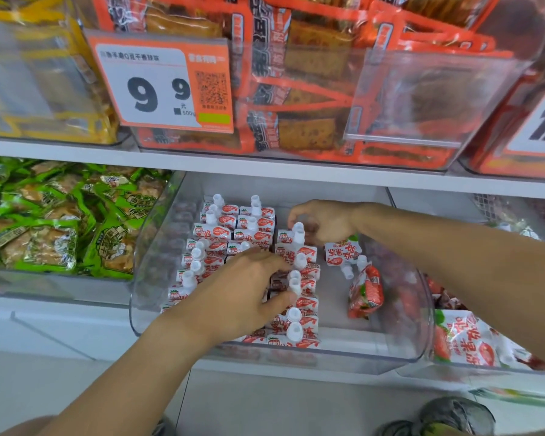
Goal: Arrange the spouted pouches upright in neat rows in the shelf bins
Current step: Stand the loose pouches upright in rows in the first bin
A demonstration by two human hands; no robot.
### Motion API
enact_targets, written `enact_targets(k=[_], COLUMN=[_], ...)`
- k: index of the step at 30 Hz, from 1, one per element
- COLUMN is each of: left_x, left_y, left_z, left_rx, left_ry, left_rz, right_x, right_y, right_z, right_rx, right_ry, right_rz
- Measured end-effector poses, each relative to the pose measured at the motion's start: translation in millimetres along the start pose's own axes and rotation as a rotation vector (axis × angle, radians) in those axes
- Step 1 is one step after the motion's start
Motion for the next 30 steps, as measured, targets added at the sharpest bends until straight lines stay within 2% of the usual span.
enact_targets(k=[4,7,11,17,22,27,30], left_x=[0.3,0.6,-1.0,0.4,16.5,14.7,14.2], left_y=[0.6,0.5,0.8,15.7,22.9,19.3,15.8], left_z=[3.0,3.8,1.9,-16.4,-16.7,-13.1,-15.3], left_rx=[-0.017,-0.023,-0.025,0.016,0.018,0.003,-0.001], left_ry=[0.010,0.014,0.020,0.094,0.133,0.107,0.073], left_rz=[0.003,0.011,0.018,0.078,0.215,0.253,0.235], right_x=[1.7,7.0,16.2,10.7,27.6,32.4,37.0], right_y=[6.0,6.1,1.0,7.1,15.3,20.7,16.9], right_z=[-9.6,-11.8,-6.7,-5.7,7.2,7.9,8.6], right_rx=[0.012,-0.003,-0.044,0.016,0.074,0.045,0.051], right_ry=[-0.206,-0.176,-0.190,-0.186,-0.444,-0.620,-0.545], right_rz=[0.117,0.182,0.163,0.214,0.339,0.346,0.311])
Point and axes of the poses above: each hand's wrist, its own y-axis away from the middle knuckle, its own x-axis out of the palm, z = x × y, the point moved 7 cm from there along -y, towards the middle knuckle
